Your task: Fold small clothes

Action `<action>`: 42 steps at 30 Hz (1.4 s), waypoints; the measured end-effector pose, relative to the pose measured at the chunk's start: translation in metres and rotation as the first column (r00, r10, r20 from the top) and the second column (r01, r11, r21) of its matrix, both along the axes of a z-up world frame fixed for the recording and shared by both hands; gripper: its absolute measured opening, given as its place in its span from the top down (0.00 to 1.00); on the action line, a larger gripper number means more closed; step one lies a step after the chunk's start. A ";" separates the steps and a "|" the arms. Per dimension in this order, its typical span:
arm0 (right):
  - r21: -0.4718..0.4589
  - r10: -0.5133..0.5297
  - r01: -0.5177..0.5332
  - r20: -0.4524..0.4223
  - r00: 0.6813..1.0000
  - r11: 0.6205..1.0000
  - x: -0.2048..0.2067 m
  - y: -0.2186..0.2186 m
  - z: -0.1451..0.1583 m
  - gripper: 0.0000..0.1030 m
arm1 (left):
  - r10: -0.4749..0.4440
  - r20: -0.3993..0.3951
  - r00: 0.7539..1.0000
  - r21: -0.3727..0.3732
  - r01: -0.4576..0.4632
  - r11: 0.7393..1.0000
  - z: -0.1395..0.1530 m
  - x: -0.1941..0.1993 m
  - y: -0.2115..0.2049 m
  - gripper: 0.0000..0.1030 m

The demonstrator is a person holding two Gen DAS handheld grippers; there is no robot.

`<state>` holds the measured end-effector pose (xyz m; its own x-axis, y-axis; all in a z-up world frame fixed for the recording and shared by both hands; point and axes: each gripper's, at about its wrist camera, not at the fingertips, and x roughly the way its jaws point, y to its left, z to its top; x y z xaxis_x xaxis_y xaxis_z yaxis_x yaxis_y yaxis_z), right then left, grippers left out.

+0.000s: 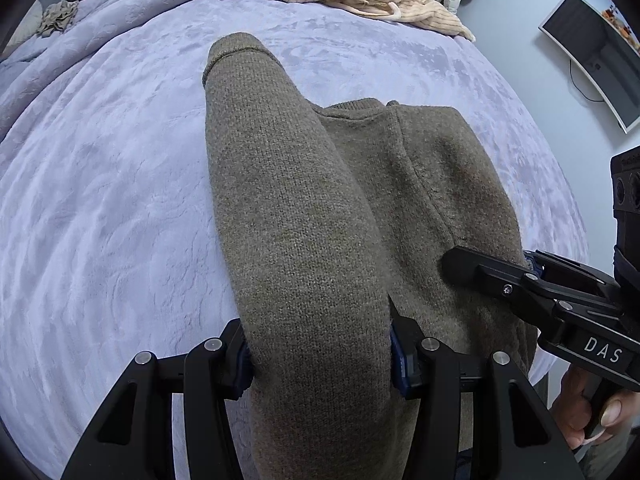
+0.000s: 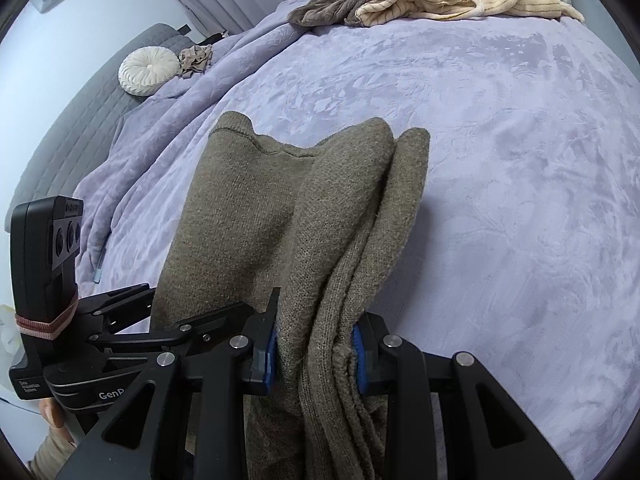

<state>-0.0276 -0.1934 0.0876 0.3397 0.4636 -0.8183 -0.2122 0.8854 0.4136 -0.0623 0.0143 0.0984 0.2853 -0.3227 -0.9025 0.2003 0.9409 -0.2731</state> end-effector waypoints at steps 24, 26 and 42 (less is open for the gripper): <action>0.116 0.130 -0.149 0.156 0.979 0.982 -0.049 -0.011 0.030 0.54 | 0.132 0.156 0.979 0.147 -0.155 0.977 0.014 -0.026 0.045 0.21; 0.106 0.159 -0.173 0.132 0.978 0.979 -0.051 -0.003 0.018 0.54 | 0.139 0.131 0.982 0.135 -0.156 0.978 0.005 -0.023 0.048 0.21; 0.093 0.110 -0.118 0.093 0.990 0.989 -0.007 -0.016 -0.009 0.47 | 0.108 0.117 0.987 0.146 -0.124 0.981 -0.001 0.002 0.029 0.21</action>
